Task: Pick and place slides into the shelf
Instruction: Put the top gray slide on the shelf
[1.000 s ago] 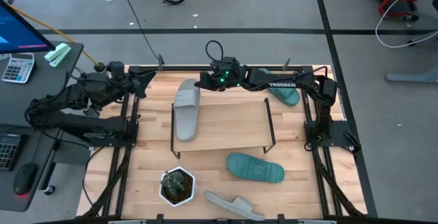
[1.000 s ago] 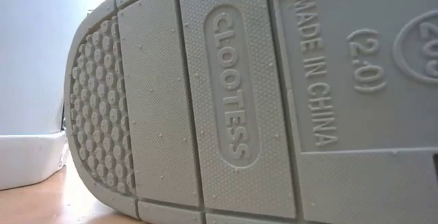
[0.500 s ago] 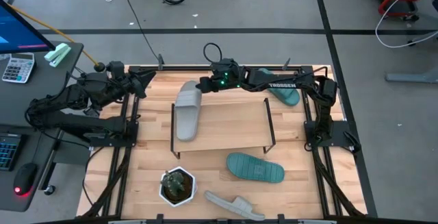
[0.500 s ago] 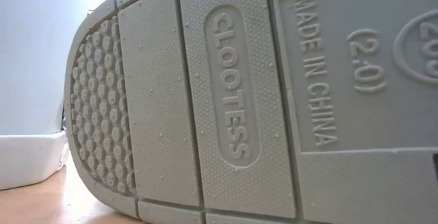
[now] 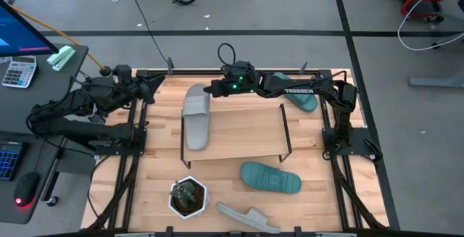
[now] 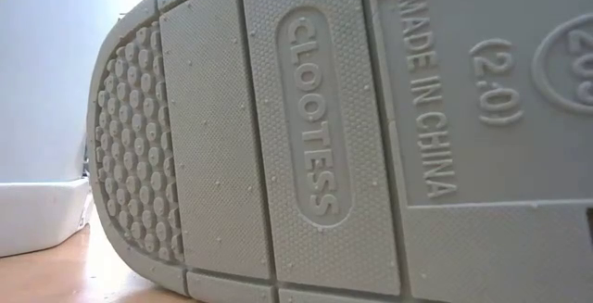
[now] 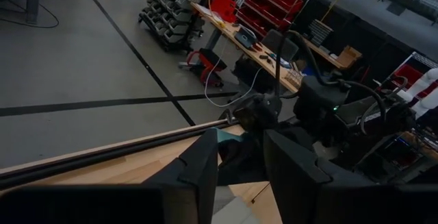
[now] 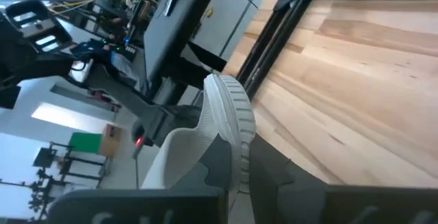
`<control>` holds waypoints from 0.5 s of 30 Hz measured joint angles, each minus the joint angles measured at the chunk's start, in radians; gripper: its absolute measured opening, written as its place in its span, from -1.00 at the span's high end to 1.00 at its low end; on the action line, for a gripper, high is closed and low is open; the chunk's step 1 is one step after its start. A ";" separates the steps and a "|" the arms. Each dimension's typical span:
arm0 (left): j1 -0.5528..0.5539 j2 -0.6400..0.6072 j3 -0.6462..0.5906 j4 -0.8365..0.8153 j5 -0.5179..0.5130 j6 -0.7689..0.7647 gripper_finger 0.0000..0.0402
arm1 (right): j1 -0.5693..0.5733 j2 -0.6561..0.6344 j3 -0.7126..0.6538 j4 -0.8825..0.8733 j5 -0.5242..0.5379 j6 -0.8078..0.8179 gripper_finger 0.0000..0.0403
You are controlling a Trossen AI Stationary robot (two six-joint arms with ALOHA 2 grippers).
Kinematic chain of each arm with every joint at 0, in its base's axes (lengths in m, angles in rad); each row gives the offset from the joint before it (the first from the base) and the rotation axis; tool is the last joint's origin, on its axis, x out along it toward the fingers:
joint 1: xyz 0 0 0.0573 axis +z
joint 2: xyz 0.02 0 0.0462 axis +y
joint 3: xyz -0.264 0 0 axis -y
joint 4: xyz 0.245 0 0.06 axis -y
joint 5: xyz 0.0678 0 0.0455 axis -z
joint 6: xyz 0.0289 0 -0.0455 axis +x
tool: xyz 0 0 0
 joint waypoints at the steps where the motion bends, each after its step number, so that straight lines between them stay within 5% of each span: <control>1: 0.000 0.000 0.000 0.000 0.000 0.000 0.37 | 0.000 0.000 0.000 0.002 0.000 0.000 0.85; 15: 0.000 0.000 0.000 -0.002 0.000 0.000 0.41 | 0.011 0.122 0.000 0.164 -0.069 0.126 0.85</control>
